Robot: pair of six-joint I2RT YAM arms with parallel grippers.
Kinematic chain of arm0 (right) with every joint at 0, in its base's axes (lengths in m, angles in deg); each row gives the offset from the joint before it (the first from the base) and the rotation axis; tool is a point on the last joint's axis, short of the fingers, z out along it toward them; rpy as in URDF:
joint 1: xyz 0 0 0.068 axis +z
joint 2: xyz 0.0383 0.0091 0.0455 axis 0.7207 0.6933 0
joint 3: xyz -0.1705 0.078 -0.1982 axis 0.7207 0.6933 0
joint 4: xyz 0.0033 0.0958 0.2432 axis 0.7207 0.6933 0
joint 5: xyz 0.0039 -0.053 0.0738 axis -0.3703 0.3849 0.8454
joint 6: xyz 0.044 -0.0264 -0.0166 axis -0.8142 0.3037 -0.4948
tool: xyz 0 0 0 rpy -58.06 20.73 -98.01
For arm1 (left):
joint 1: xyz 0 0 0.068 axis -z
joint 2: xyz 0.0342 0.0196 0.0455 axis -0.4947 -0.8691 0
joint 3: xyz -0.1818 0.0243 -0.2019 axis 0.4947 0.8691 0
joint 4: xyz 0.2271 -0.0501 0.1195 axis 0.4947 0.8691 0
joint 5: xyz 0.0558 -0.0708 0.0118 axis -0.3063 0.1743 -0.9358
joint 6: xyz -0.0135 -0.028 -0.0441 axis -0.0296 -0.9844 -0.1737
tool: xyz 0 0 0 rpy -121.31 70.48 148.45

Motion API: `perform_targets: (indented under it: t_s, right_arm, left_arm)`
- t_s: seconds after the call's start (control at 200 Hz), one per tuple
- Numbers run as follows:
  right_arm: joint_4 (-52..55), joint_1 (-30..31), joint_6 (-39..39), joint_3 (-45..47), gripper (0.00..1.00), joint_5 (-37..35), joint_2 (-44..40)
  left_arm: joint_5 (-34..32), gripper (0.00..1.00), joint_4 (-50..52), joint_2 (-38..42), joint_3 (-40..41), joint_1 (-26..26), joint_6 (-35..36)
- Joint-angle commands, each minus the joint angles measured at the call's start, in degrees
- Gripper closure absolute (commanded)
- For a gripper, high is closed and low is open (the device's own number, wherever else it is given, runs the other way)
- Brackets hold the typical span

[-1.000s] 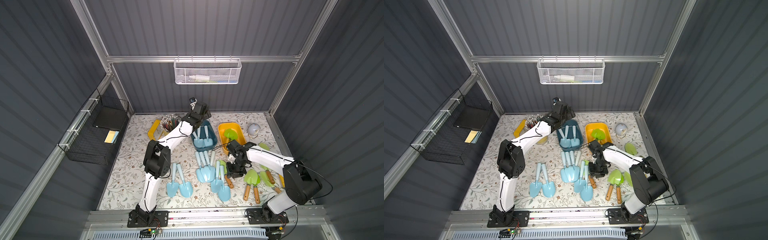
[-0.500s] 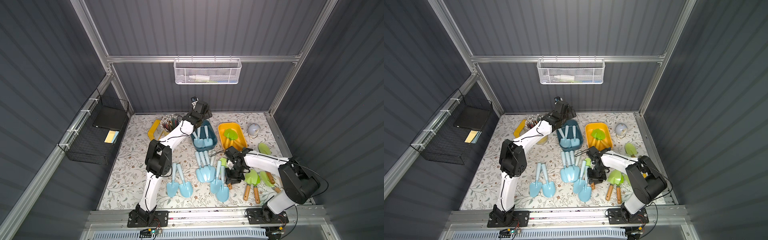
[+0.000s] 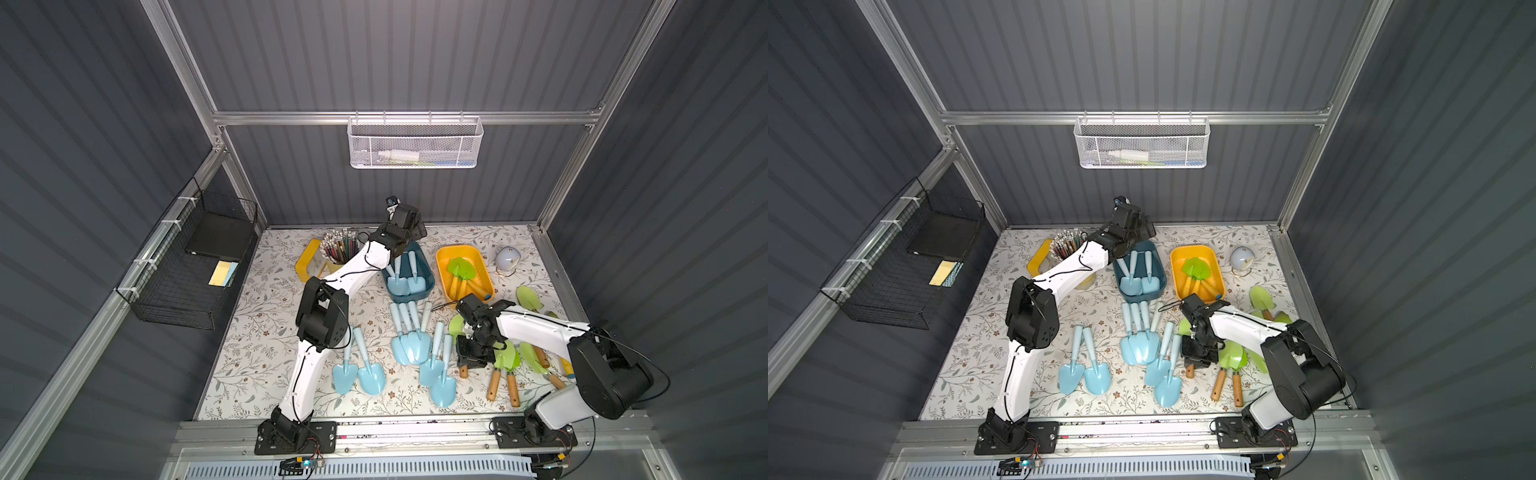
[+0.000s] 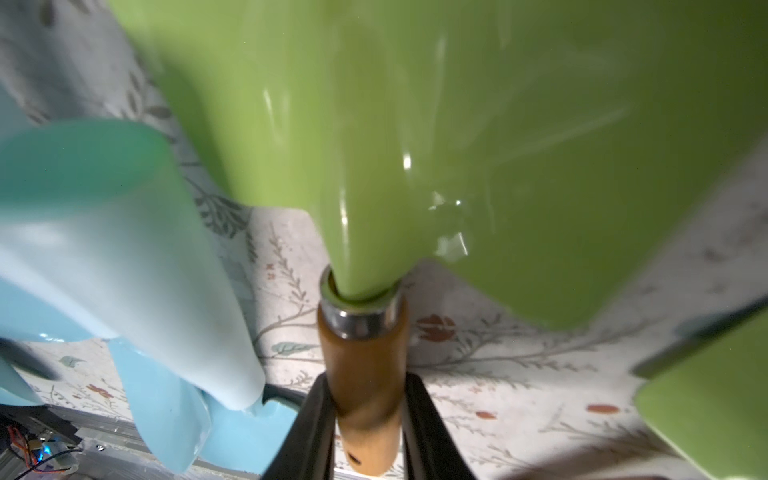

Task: Sort the small shovels by color and place them into the storage box
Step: Pick up the shovel from the center of the board.

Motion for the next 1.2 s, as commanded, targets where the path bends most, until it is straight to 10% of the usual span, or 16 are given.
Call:
perform_targets:
  t_s: [0.0,0.235,0.725,1.196]
  right_arm:
    - [0.0,-0.6,-0.7,2.3,0.71,-10.9,5.8]
    - [0.7,-1.6,-1.9,2.2,0.93,-14.2,3.5]
    - [9.4,-13.5,-6.0,-6.1,0.91,-26.2,-12.7]
    - [3.3,-13.9,4.7,-36.2,0.88,-16.3,7.7]
  left_arm:
    - [0.6,0.10,0.4,-0.4,-1.8,0.3,1.3]
    - [0.4,0.09,0.7,-0.8,-2.9,0.2,1.3]
    - [1.7,0.08,0.2,-3.6,-6.3,0.0,1.8]
    - [1.0,0.07,-1.9,1.3,2.7,-0.3,1.4]
